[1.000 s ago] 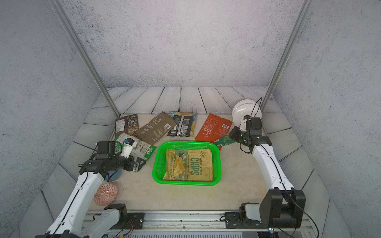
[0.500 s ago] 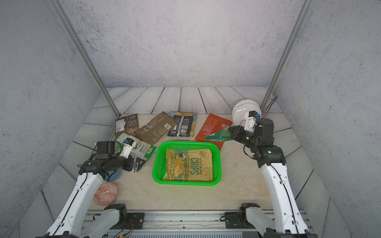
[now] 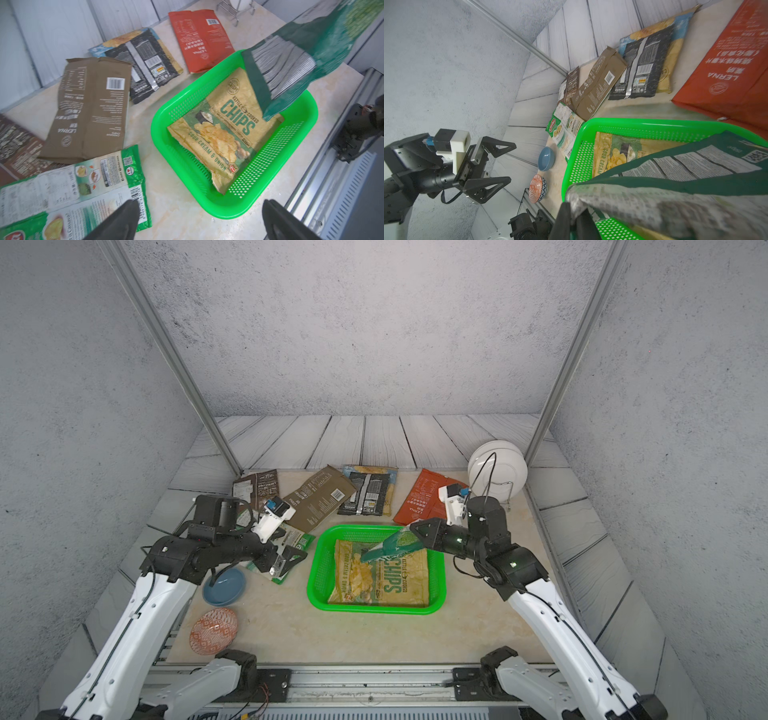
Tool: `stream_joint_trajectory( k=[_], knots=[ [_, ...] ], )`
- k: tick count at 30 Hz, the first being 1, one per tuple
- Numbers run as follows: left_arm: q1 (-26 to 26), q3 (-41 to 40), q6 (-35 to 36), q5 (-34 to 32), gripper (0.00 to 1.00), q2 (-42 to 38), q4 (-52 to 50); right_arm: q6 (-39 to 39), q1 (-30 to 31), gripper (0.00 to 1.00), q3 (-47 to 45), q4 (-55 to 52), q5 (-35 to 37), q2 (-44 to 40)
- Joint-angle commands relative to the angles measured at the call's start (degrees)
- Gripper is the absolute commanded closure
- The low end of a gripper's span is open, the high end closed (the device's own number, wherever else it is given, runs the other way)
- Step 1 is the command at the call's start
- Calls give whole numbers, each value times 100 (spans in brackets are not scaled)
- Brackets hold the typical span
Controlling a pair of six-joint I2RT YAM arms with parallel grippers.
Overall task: Put the potato chips into the basket
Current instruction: Pick up the potato chip from the center of the board.
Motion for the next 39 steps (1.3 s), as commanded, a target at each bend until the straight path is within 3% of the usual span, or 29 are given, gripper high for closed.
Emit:
stream_joint_trajectory(
  k=[1,5,9,19,26,36,39],
  knots=[
    [-471,411,55,-474,2,250,-344,395,280,100,3,816,221,159],
    [-837,733,191,-471,2,385,-353,879,461,100,-141,1391,213,353],
    [-1201,542,664,-232,2,269,-94,1354,614,100,-144,1779,249,610],
    [-2051,52,1074,-737,2,187,886,1854,1279,100,-17,2061,1173,846],
    [-2490,-192,1014,-1084,1,327,1261,1922,1785,100,85,2082,1790,938],
    [-2924,-359,950,-1643,0,599,1666,2353,2133,100,151,2359,2033,1152],
    [-2974,-443,889,-1808,5,583,1872,2463,2175,100,133,2373,2045,1174]
  ],
)
